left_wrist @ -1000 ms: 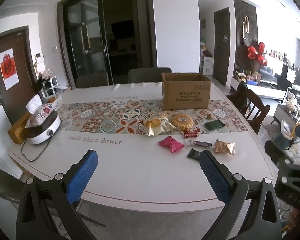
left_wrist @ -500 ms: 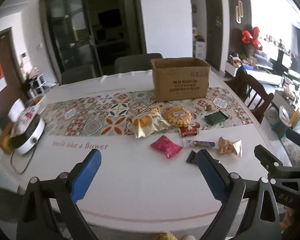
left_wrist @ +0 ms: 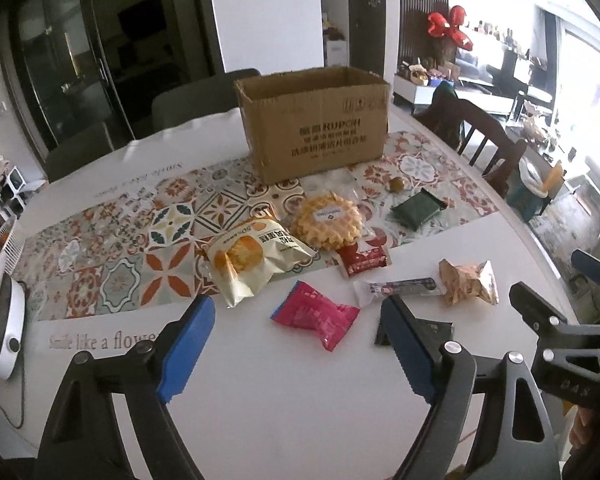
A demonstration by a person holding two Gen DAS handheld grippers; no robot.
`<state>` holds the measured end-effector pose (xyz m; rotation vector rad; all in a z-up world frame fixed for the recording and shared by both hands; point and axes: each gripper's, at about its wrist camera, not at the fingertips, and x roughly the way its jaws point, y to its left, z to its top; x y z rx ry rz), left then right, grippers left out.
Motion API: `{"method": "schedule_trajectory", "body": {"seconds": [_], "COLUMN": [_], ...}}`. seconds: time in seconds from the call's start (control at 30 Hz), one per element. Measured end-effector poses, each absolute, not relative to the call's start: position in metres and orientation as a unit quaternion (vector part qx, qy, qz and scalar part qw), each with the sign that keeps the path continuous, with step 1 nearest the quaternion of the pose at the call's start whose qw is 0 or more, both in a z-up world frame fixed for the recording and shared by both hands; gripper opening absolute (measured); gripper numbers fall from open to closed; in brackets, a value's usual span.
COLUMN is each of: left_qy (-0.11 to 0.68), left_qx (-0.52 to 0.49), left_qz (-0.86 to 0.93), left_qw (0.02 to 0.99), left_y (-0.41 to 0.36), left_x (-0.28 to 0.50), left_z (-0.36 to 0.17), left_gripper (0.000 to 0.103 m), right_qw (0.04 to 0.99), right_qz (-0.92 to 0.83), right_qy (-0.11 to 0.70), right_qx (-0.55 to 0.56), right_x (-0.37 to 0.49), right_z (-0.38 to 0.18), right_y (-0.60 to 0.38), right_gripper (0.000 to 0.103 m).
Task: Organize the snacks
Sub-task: 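Grasp the pink packet with the left tool while the right tool grasps the black cracker bar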
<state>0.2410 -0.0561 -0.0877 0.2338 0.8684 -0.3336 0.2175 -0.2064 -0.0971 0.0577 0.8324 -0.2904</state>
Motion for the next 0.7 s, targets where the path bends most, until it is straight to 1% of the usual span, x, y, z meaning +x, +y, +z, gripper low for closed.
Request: {"method": "schedule_trajectory", "body": {"seconds": [0.07,0.1,0.13,0.2,0.33,0.37,0.43,0.6,0.67,0.7], "left_qy": [0.433,0.443,0.453,0.465,0.498,0.509,0.53,0.575,0.592,0.598], "left_qx": [0.11,0.108,0.107,0.108,0.087,0.077,0.054,0.016,0.007,0.0], "left_qz": [-0.156,-0.154,-0.152,-0.147,-0.137,-0.133,-0.125,-0.125,-0.121,-0.12], "left_qw": [0.881,0.876,0.872,0.866,0.852,0.847,0.837,0.809,0.797,0.792], "left_y": [-0.057,-0.058,-0.058,-0.06,-0.062,-0.061,-0.061,-0.069,-0.071,-0.072], "left_x": [0.247,0.251,0.254,0.258,0.272,0.276,0.285,0.296,0.301,0.304], "left_z": [-0.095,-0.099,-0.104,-0.111,-0.123,-0.126,-0.133,-0.157,-0.168,-0.172], "left_gripper": [0.081,0.077,0.077,0.076,0.073,0.071,0.064,0.059,0.057,0.054], "right_qw": [0.903,0.902,0.899,0.894,0.881,0.873,0.861,0.836,0.831,0.83], "right_qz": [-0.131,-0.121,-0.107,-0.077,-0.004,0.023,0.058,0.111,0.118,0.118], "right_qy": [0.409,0.414,0.424,0.442,0.472,0.484,0.5,0.535,0.541,0.543], "right_qx": [0.017,0.009,0.004,-0.004,-0.047,-0.062,-0.078,-0.057,-0.055,-0.056], "right_x": [0.225,0.229,0.233,0.239,0.251,0.255,0.26,0.273,0.276,0.278], "right_z": [-0.103,-0.107,-0.111,-0.118,-0.135,-0.141,-0.15,-0.176,-0.186,-0.189], "right_y": [-0.204,-0.202,-0.2,-0.195,-0.179,-0.173,-0.166,-0.164,-0.165,-0.166], "right_gripper": [0.102,0.102,0.101,0.096,0.091,0.086,0.081,0.063,0.059,0.058]}}
